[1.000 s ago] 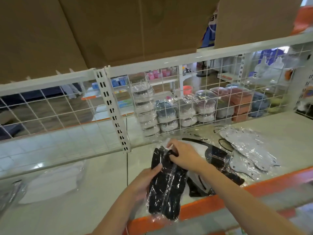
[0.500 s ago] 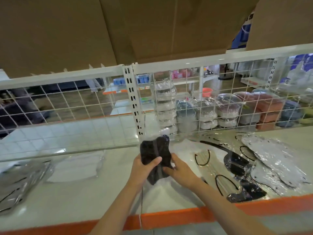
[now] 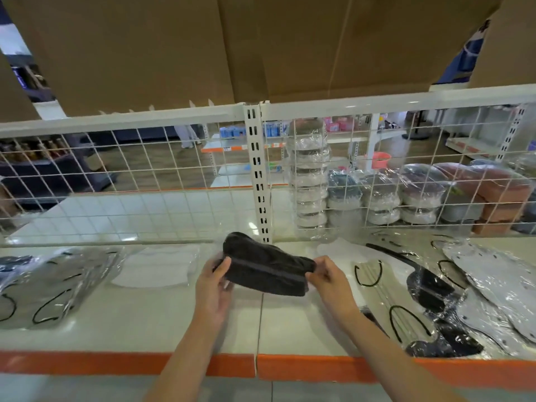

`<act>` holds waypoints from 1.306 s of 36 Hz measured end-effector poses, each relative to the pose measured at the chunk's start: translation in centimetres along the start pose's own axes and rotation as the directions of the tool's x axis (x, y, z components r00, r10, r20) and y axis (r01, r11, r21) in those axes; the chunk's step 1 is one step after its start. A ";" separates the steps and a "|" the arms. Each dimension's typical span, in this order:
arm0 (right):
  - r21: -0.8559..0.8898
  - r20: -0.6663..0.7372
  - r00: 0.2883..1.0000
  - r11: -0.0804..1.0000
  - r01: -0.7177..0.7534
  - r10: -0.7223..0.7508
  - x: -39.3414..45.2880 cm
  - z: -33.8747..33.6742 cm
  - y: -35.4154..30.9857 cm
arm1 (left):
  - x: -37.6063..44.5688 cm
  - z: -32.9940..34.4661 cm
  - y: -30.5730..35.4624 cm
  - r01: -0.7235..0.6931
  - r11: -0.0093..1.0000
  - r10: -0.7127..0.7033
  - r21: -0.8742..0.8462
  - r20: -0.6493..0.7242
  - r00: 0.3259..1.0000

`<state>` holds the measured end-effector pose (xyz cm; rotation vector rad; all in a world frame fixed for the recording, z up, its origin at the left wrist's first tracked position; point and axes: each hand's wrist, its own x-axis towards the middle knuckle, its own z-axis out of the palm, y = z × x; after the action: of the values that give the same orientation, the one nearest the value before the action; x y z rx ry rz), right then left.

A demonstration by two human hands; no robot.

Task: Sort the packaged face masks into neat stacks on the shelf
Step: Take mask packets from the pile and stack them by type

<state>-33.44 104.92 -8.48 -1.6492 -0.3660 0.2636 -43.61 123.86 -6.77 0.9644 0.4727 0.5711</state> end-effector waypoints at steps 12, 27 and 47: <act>-0.038 0.047 0.992 0.992 -0.119 0.120 0.2 1.2 2.3 | -0.8 -4.2 -2.3 -0.062 0.748 -0.010 0.661 0.105 0.994; -0.400 0.364 0.906 0.915 -0.058 0.216 1.9 10.6 -1.1 | 0.6 -11.0 5.4 0.033 0.680 0.082 0.733 -0.120 0.989; -0.391 0.675 0.705 0.916 0.088 0.220 -1.5 46.8 -7.5 | 3.2 -40.9 24.2 0.299 0.478 0.343 0.826 -0.489 0.802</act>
<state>-53.26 147.99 -6.27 -1.9141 -1.0048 0.9577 -71.83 162.29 -6.34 1.8124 1.4665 0.6601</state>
